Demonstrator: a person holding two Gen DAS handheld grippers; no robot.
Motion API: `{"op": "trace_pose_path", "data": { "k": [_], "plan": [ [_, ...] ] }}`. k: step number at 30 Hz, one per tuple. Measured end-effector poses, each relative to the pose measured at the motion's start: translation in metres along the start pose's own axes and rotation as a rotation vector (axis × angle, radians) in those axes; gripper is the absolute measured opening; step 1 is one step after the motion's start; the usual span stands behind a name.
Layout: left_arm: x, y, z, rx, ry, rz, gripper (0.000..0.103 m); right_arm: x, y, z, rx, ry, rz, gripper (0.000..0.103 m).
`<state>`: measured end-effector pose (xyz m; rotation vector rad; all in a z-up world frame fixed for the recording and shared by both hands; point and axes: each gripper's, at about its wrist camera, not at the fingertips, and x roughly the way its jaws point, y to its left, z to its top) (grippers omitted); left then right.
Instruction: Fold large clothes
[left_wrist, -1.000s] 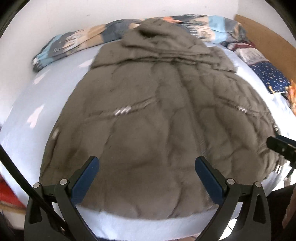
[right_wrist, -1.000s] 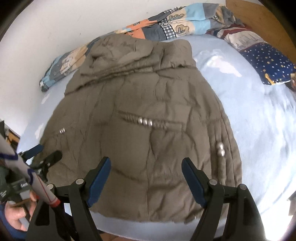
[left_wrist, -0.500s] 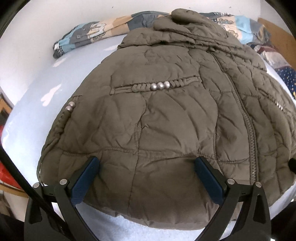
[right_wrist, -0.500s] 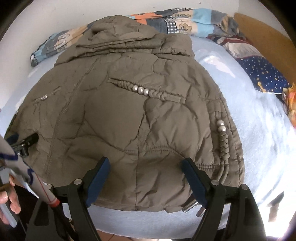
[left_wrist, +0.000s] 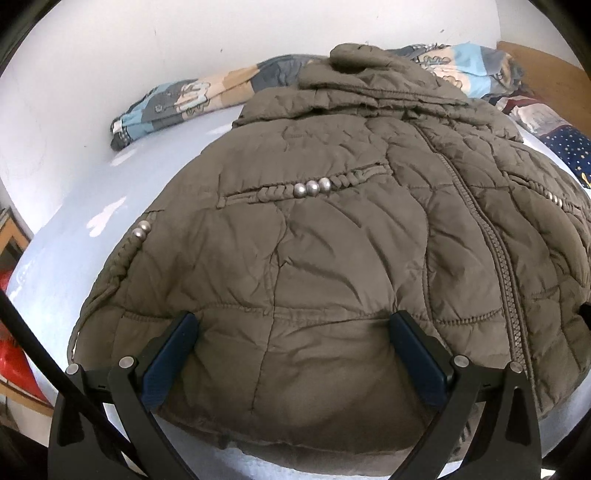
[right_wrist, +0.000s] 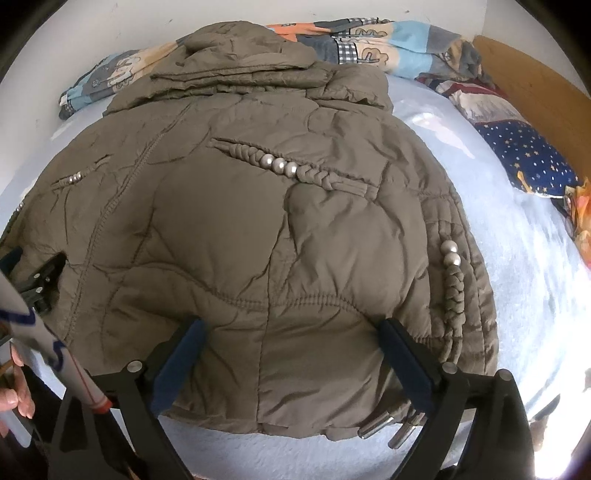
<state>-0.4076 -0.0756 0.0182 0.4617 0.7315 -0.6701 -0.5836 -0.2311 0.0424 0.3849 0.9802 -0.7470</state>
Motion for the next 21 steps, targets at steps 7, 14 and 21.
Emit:
{"op": "trace_pose_path", "data": {
  "k": [7,14,21],
  "plan": [
    [0.0014,-0.0017,-0.0008,0.014,-0.029,0.014,0.103,0.0012,0.0009,0.0003,-0.002,0.002,-0.001,0.1],
    [0.0019,-0.0021,-0.0018,0.018,-0.04,0.014,0.103,0.0031,0.0032,0.0013,-0.006,0.005,-0.006,0.102],
    [0.0012,-0.002,-0.0023,0.019,-0.044,0.016,0.103,0.0038,0.0043,0.0021,-0.008,0.007,-0.009,0.102]
  ]
}}
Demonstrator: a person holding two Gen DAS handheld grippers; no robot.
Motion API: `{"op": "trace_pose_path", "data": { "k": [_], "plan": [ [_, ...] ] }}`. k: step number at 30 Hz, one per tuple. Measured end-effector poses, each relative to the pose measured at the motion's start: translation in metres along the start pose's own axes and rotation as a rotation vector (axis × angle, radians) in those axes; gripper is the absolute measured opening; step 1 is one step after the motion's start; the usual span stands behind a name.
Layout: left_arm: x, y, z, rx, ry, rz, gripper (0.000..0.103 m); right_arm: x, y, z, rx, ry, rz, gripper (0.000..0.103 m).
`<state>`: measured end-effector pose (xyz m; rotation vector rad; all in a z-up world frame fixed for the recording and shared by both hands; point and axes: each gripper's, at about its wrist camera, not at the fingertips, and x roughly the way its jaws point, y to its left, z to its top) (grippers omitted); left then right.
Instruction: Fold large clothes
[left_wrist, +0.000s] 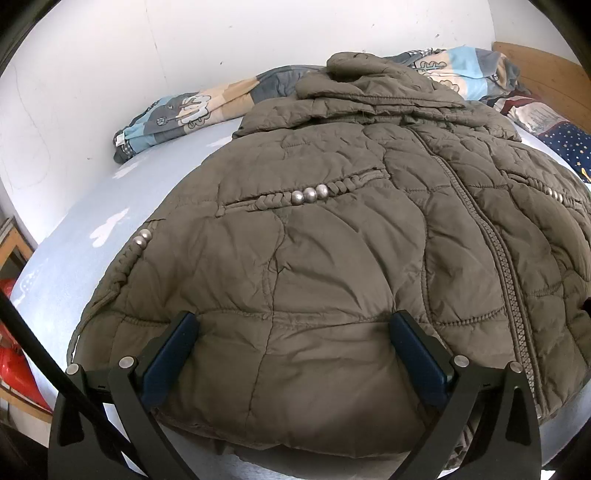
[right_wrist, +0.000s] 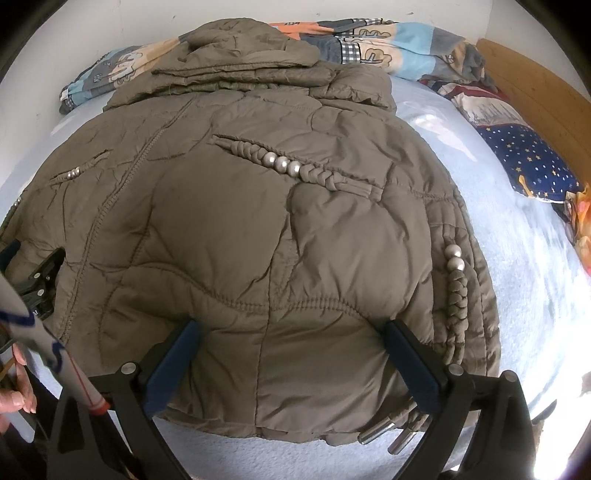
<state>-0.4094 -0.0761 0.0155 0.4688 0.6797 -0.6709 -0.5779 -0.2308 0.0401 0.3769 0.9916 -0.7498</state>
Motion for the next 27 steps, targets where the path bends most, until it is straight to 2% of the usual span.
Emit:
{"op": "trace_pose_path", "data": {
  "k": [9,15,19,21,24,27],
  "plan": [
    [-0.001,0.0,0.002,0.002,0.011,-0.006,0.103,0.001,0.001,0.0,-0.004,0.004,0.005,0.102],
    [-0.004,0.015,0.021,-0.004,0.147,-0.066,0.103,-0.002,-0.006,0.002,0.009,0.014,0.036,0.102],
    [-0.023,0.043,0.028,-0.099,0.137,-0.071,0.103,-0.017,-0.02,0.004,0.062,-0.022,0.101,0.102],
    [-0.032,0.066,0.034,-0.16,0.118,-0.061,0.103,-0.032,-0.033,0.006,0.103,-0.074,0.129,0.102],
    [-0.041,0.122,0.041,-0.294,0.111,-0.047,0.103,-0.05,-0.058,0.008,0.173,-0.145,0.128,0.102],
    [-0.028,0.173,0.033,-0.424,0.174,-0.059,0.103,-0.057,-0.096,0.007,0.299,-0.169,0.12,0.102]
  ]
}}
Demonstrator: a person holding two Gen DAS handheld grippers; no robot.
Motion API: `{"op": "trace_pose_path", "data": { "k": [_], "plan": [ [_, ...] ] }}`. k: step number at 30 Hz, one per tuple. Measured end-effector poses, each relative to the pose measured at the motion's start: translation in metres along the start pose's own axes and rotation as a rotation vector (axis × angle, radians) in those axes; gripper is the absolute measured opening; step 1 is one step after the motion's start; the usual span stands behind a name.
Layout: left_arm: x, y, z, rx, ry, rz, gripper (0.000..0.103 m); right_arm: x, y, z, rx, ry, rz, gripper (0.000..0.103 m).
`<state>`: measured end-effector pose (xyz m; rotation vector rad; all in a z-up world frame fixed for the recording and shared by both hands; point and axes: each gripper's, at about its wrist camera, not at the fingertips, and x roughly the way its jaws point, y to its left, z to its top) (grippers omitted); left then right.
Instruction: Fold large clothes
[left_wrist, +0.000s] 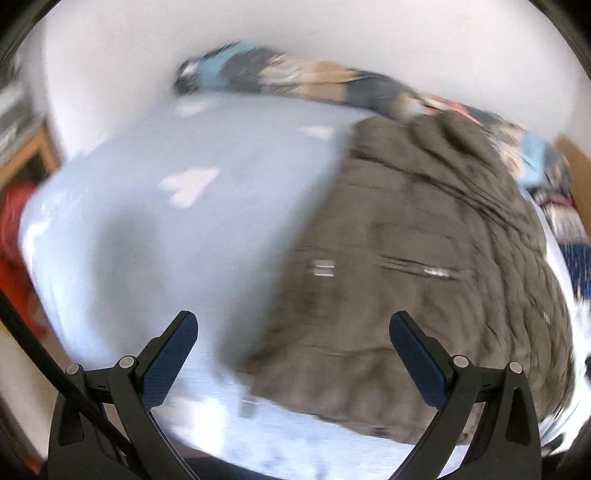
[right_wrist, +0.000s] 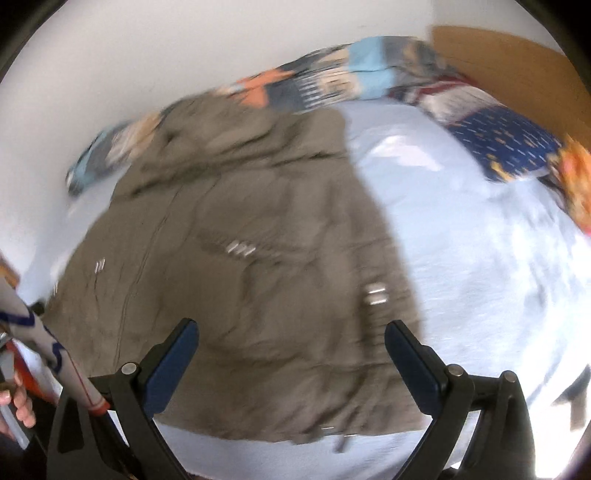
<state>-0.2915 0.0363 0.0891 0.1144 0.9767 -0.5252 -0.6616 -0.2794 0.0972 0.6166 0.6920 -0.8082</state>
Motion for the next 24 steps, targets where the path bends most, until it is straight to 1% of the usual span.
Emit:
{"op": "trace_pose_path", "data": {
  "k": [1,2,3,4,6,9,11,12,13,16,20,24],
  "plan": [
    [0.005,0.015,0.001,-0.062,0.03,-0.026,0.103,-0.002,-0.017,0.003,0.061,0.0,0.004,0.102],
    [0.011,0.028,0.001,-0.136,0.062,-0.079,0.103,-0.002,-0.03,0.004,0.112,0.004,0.011,0.102],
    [0.022,0.043,-0.001,-0.237,0.107,-0.171,0.103,-0.001,-0.047,0.003,0.179,0.012,0.027,0.102],
    [0.029,0.05,-0.004,-0.287,0.134,-0.203,0.103,0.0,-0.059,0.001,0.227,0.022,0.045,0.102],
    [0.04,0.054,-0.007,-0.32,0.165,-0.21,0.102,0.003,-0.077,-0.005,0.307,0.044,0.072,0.102],
    [0.048,0.048,-0.01,-0.327,0.188,-0.268,0.102,0.011,-0.09,-0.014,0.384,0.081,0.113,0.102],
    [0.053,0.042,-0.013,-0.33,0.2,-0.283,0.101,0.017,-0.094,-0.016,0.403,0.102,0.131,0.102],
    [0.057,0.041,-0.014,-0.336,0.213,-0.283,0.101,0.019,-0.094,-0.019,0.417,0.113,0.141,0.102],
    [0.055,0.038,-0.023,-0.344,0.221,-0.283,0.101,0.022,-0.097,-0.021,0.433,0.12,0.153,0.102],
    [0.06,0.034,-0.027,-0.351,0.228,-0.278,0.101,0.028,-0.099,-0.025,0.468,0.138,0.181,0.102],
    [0.06,0.024,-0.029,-0.314,0.225,-0.278,0.101,0.044,-0.096,-0.03,0.49,0.186,0.216,0.102],
    [0.061,0.013,-0.032,-0.273,0.225,-0.282,0.101,0.052,-0.097,-0.033,0.508,0.207,0.214,0.102]
  ]
}}
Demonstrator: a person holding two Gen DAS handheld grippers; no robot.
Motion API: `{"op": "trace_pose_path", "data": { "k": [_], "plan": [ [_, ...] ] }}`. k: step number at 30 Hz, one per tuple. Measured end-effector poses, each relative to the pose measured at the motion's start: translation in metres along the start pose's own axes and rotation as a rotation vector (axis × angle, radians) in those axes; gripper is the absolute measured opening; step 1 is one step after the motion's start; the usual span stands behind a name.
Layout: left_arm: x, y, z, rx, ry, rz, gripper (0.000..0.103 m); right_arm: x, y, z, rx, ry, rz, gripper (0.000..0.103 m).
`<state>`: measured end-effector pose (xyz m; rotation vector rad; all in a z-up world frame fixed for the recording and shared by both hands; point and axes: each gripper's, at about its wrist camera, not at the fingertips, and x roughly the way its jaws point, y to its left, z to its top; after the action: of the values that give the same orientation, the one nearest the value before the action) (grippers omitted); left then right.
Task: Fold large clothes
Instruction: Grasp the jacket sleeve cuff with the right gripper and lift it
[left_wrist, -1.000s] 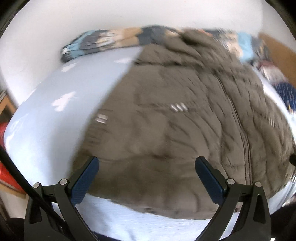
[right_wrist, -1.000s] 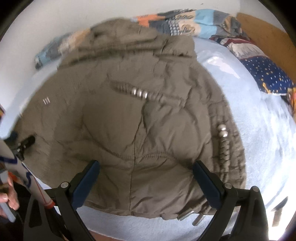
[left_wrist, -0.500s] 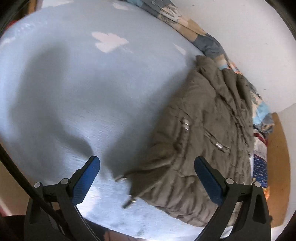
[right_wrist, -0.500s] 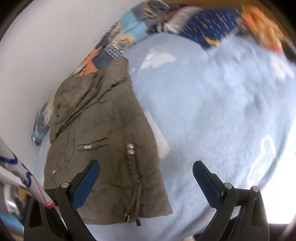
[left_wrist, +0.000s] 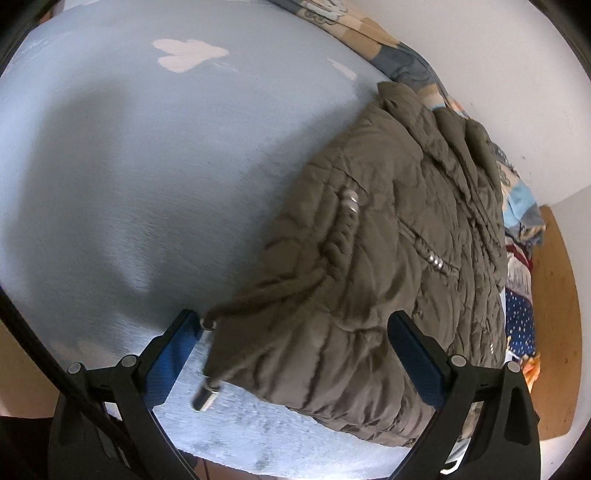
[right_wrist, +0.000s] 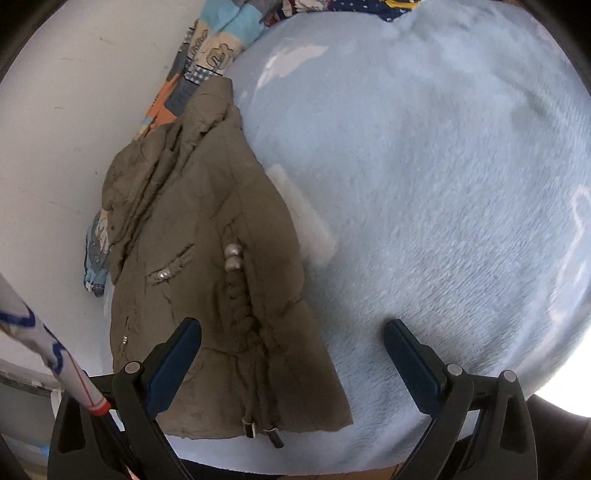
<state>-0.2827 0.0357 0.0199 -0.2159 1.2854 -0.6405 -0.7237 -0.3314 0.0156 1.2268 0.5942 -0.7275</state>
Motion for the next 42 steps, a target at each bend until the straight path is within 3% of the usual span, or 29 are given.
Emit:
{"op": "trace_pose_path", "data": {
  "k": [4,7,10,13,18,20,22,27,33,42],
  "plan": [
    [0.003,-0.009,-0.005,0.021,0.004,-0.034,0.101,0.006,0.007,-0.003,-0.028,0.011,-0.002,0.1],
    [0.0,-0.016,-0.011,0.044,-0.009,-0.071,0.101,0.013,0.024,-0.013,-0.098,0.042,0.042,0.081],
    [0.0,-0.026,-0.017,0.088,-0.024,-0.092,0.101,0.018,0.048,-0.025,-0.202,0.046,0.079,0.077],
    [0.004,-0.029,-0.022,0.119,-0.038,-0.041,0.101,0.021,0.059,-0.03,-0.256,0.037,0.051,0.077],
    [0.008,-0.034,-0.023,0.173,-0.054,0.037,0.101,0.031,0.051,-0.03,-0.236,0.049,-0.012,0.074],
    [0.01,-0.04,-0.025,0.222,-0.061,0.08,0.101,0.033,0.057,-0.032,-0.268,0.037,-0.034,0.063],
    [0.013,-0.045,-0.028,0.263,-0.069,0.12,0.101,0.035,0.06,-0.033,-0.289,0.029,-0.058,0.06],
    [0.018,-0.054,-0.035,0.316,-0.106,0.196,0.101,0.039,0.06,-0.034,-0.31,0.017,-0.073,0.061],
    [0.018,-0.048,-0.033,0.301,-0.101,0.195,0.101,0.04,0.059,-0.036,-0.325,0.0,-0.066,0.063],
    [0.027,-0.053,-0.033,0.335,-0.078,0.226,0.103,0.037,0.047,-0.031,-0.246,0.026,-0.013,0.066]
  ]
}}
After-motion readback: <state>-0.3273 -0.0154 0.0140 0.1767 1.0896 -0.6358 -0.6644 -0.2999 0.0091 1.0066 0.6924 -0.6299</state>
